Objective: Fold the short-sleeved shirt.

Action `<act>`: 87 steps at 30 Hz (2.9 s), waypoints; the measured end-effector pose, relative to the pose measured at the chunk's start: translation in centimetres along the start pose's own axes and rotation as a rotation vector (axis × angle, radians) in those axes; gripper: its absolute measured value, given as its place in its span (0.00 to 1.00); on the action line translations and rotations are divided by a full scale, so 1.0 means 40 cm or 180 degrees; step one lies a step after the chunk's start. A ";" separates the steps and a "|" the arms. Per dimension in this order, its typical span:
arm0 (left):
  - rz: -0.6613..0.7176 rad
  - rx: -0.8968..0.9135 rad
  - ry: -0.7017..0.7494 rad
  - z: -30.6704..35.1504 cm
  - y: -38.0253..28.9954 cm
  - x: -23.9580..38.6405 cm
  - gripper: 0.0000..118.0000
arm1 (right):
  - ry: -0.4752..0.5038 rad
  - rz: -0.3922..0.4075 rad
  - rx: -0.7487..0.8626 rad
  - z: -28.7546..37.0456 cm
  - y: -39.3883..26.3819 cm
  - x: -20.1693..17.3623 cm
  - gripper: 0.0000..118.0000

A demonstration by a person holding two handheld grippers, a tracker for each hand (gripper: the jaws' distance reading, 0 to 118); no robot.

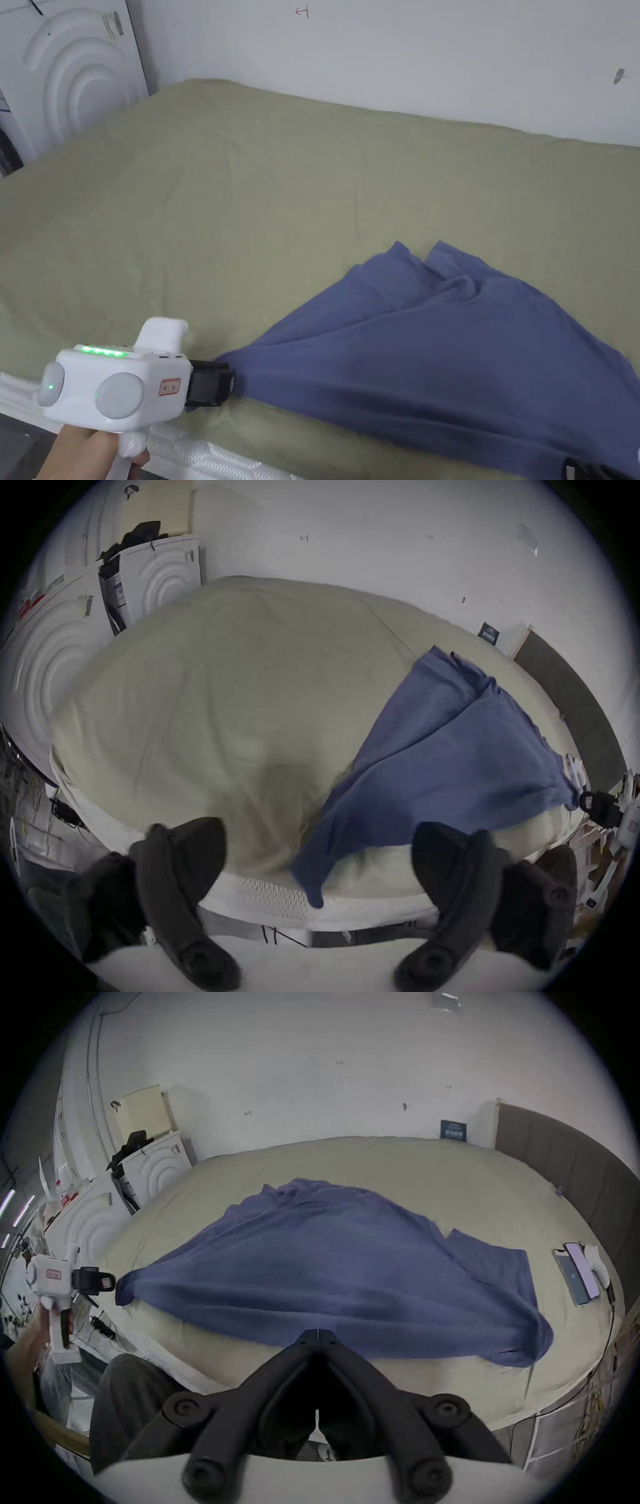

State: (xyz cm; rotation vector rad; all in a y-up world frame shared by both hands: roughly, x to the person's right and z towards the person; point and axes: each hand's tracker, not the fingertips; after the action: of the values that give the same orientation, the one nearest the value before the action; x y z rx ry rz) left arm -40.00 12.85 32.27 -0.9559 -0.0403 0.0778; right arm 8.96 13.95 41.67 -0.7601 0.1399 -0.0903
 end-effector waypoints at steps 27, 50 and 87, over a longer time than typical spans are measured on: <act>0.0136 -0.0148 -0.0160 -0.069 0.028 -0.004 0.02 | -0.0538 0.0663 -0.0739 -0.744 0.504 0.226 0.94; -0.0209 0.1392 -0.0071 0.484 0.510 0.239 0.02 | -0.0869 0.0663 0.1502 0.450 0.859 0.181 0.00; -0.0594 0.2060 0.0890 0.362 1.269 0.513 0.02 | -0.1363 0.0328 0.1921 0.163 1.499 0.312 0.00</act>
State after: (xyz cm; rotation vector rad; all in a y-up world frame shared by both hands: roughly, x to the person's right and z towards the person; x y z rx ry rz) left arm -23.00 55.54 -0.87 -0.3064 0.1470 -0.2067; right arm 24.16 60.00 3.68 -0.1568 -0.2499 0.1265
